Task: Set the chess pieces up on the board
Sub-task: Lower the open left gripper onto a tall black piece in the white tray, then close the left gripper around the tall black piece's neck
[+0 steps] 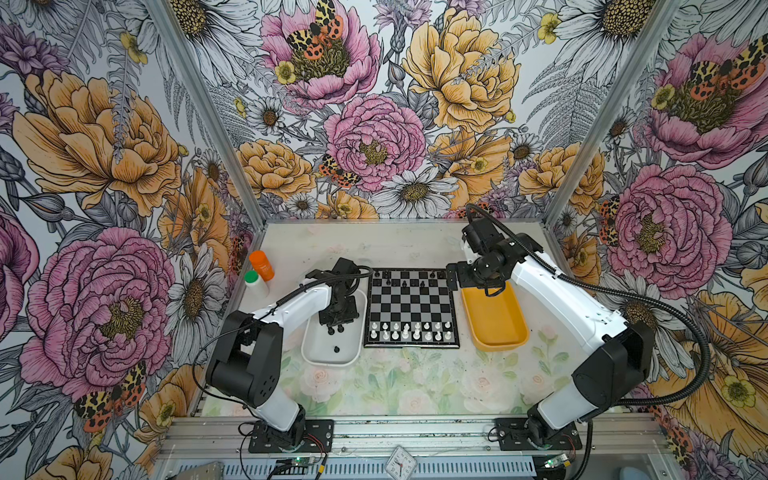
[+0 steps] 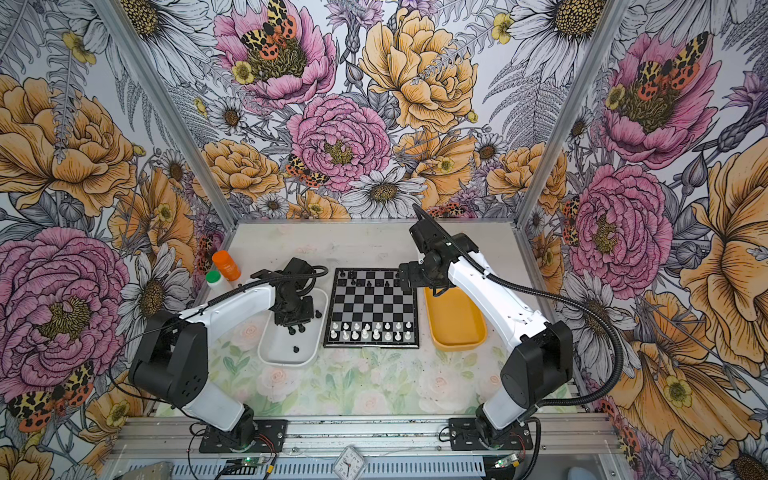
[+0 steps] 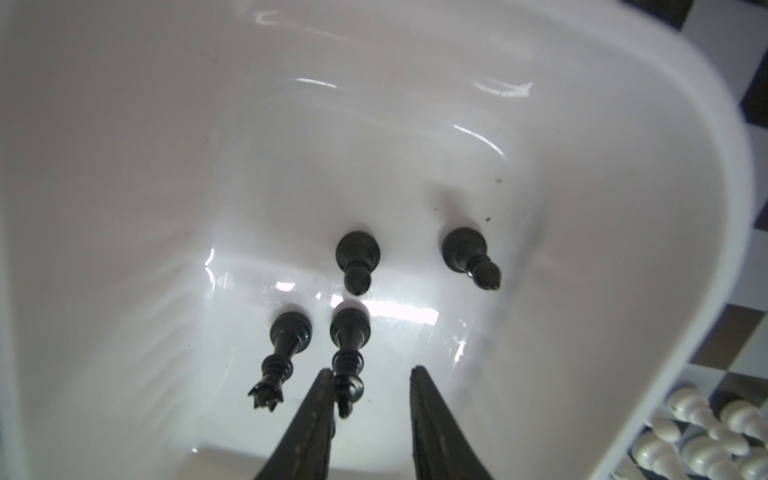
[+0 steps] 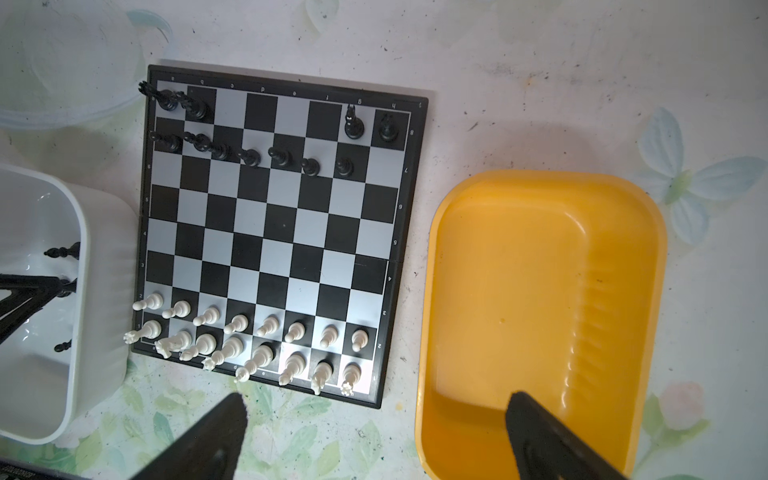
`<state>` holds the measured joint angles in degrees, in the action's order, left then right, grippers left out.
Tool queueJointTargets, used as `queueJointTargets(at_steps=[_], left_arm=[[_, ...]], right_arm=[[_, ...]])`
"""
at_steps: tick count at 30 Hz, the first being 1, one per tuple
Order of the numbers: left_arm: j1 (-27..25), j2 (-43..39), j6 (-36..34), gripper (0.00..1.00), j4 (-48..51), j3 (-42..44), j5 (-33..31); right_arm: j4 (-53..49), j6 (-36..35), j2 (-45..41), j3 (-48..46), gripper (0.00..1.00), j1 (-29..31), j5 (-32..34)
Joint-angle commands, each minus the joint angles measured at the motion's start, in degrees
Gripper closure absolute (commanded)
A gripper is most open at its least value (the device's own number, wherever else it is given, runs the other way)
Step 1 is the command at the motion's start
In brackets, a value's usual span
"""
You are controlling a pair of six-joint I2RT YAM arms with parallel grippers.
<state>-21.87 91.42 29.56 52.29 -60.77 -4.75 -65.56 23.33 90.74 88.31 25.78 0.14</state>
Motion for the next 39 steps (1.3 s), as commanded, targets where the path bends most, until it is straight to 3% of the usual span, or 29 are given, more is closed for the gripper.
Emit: queueJointTargets(at_steps=[1,8,39], left_arm=[[0.6,-0.6,-1.1,0.64,-0.2,-0.8,-0.7],[0.6,-0.7,-1.6,0.61,-0.3,-1.3,-0.9],[1.4,1.8,-3.5,0.67,0.0,-2.0,-0.7]], right_arm=[[0.3,1.0,-1.8,-0.2,0.0,-0.4,-0.1],[0.4,1.2,-1.8,0.0,0.0,-0.4,0.0],[0.3,1.8,-1.2,0.7,0.0,-0.4,0.0]])
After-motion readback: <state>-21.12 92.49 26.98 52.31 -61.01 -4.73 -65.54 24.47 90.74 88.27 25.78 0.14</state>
